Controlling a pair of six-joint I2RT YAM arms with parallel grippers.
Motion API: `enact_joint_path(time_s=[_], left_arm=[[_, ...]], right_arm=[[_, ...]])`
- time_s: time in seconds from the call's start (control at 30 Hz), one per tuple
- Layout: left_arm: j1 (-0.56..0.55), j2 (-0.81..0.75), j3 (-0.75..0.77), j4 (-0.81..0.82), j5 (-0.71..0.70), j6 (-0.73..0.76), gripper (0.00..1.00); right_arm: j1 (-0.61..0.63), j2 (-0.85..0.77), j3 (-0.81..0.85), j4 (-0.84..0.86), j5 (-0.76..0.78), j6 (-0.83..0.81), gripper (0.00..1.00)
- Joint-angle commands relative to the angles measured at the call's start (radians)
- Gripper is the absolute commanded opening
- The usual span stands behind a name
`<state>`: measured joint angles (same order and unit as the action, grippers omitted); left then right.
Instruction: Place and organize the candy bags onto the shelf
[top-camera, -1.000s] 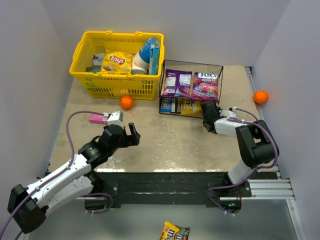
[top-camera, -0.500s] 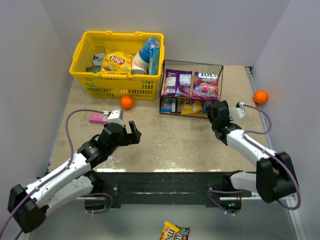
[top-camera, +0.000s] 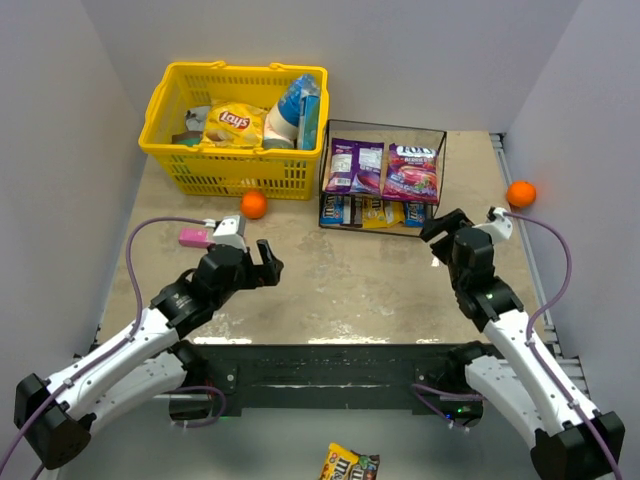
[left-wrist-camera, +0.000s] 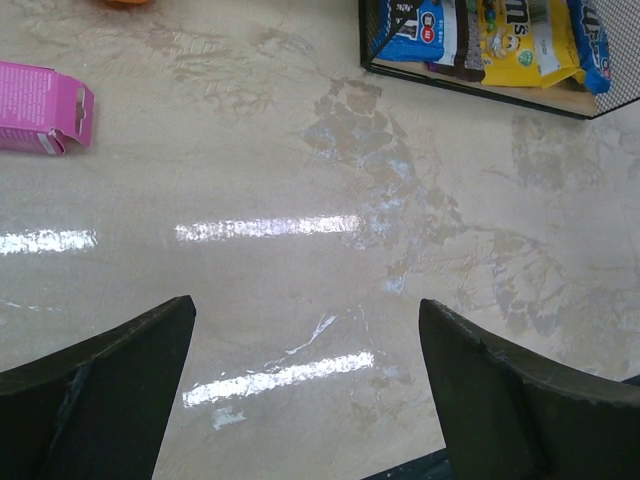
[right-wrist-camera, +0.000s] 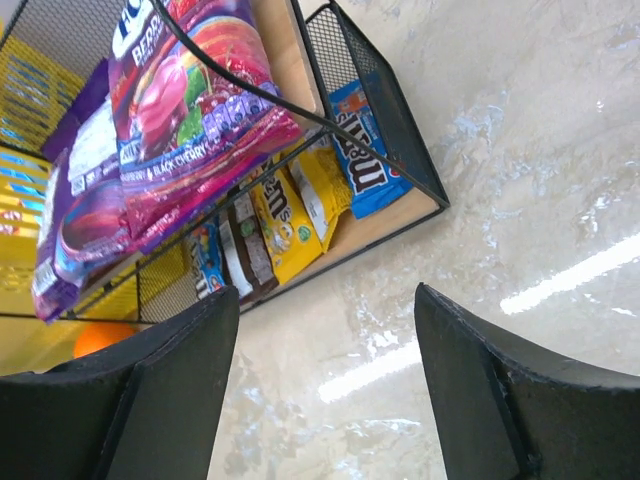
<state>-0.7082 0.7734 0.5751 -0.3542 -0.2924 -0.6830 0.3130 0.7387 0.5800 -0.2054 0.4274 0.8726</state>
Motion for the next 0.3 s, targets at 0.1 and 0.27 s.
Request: enact_joint_path(time_s=[0.1,0.27], left_arm=[[0.0,-0.013,0.074,0.037,-0.013,0.043,1.0],[0.0,-0.022,0.077,0.05,-0.002,0.059,1.0]], right_arm=[[-0.002,-0.009,0.06,-0.075,-0.03,-0.122,0.75],[-0.002,-0.007,0.072,-0.075,-0.036,-0.133,0.76]])
